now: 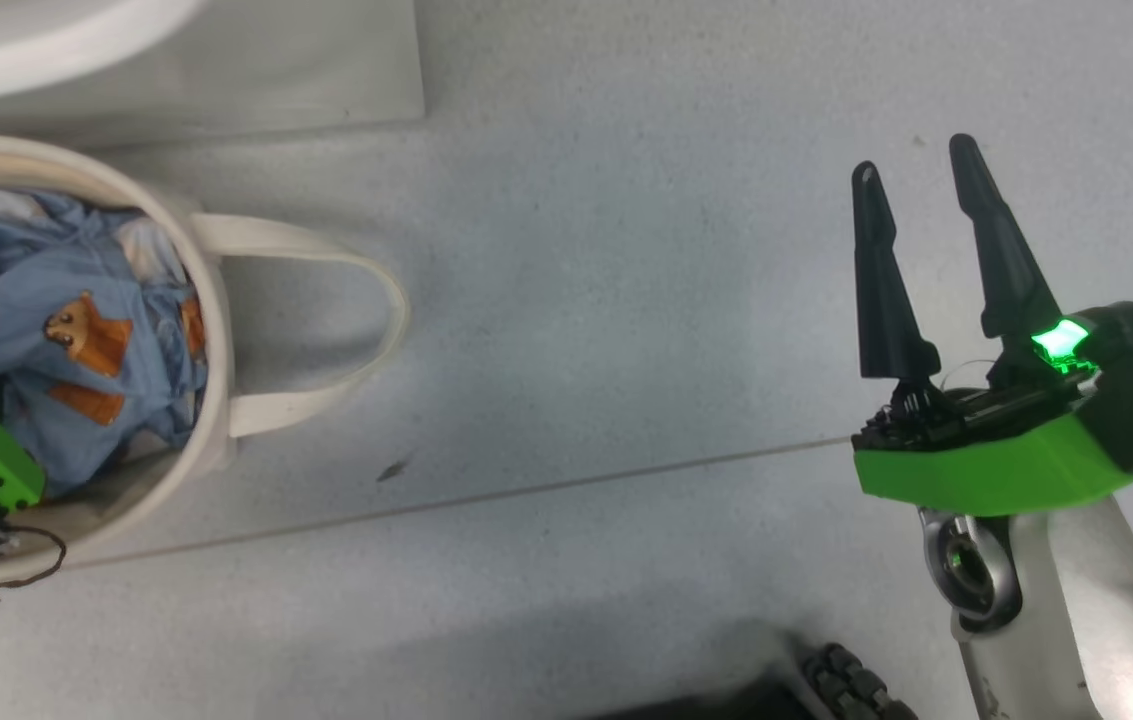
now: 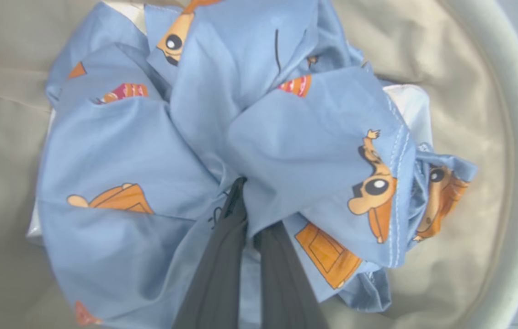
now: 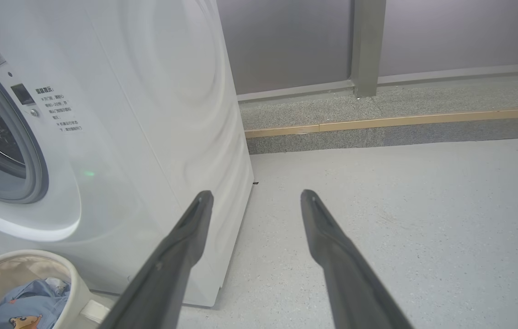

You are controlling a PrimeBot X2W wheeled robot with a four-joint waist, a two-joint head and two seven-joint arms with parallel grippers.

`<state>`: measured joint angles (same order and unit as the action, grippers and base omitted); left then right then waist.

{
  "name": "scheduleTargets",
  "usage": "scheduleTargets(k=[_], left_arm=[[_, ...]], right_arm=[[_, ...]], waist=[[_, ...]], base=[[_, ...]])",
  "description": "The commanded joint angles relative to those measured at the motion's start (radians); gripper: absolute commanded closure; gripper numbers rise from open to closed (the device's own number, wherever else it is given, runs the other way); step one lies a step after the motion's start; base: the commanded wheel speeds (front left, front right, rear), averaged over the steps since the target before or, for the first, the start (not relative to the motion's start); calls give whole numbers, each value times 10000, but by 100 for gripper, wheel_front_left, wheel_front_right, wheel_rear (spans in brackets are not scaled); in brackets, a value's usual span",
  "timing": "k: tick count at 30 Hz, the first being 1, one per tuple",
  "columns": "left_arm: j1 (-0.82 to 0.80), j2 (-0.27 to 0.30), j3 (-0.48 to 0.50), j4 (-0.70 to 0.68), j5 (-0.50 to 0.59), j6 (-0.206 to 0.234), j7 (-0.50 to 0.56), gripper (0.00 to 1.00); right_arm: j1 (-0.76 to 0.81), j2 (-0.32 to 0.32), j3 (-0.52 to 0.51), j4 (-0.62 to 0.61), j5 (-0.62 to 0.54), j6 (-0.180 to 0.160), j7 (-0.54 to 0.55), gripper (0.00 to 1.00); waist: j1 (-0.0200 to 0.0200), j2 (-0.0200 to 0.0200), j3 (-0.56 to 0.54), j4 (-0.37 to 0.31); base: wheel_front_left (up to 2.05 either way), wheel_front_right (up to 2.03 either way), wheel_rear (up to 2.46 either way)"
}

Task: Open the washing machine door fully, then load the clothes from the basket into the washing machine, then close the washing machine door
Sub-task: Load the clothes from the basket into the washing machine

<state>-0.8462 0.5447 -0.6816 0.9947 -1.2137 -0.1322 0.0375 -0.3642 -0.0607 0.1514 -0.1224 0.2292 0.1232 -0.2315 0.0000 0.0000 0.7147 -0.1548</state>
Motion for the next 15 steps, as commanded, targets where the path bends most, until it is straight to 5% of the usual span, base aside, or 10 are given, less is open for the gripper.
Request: scheduleTargets(k=[1,15], left_arm=[[248,544,189,-88,-115,16,-156,100],[1625,529,-1149,-760,-428,16,-2138,100]], right_arm=[[242,104,235,-222,-2,75,-71,0],[304,104,453,1234,288,75,-39,0]], waist=[[0,0,-332,68],[0,0,-3389,719]], base=[[0,0,0],[0,0,0]])
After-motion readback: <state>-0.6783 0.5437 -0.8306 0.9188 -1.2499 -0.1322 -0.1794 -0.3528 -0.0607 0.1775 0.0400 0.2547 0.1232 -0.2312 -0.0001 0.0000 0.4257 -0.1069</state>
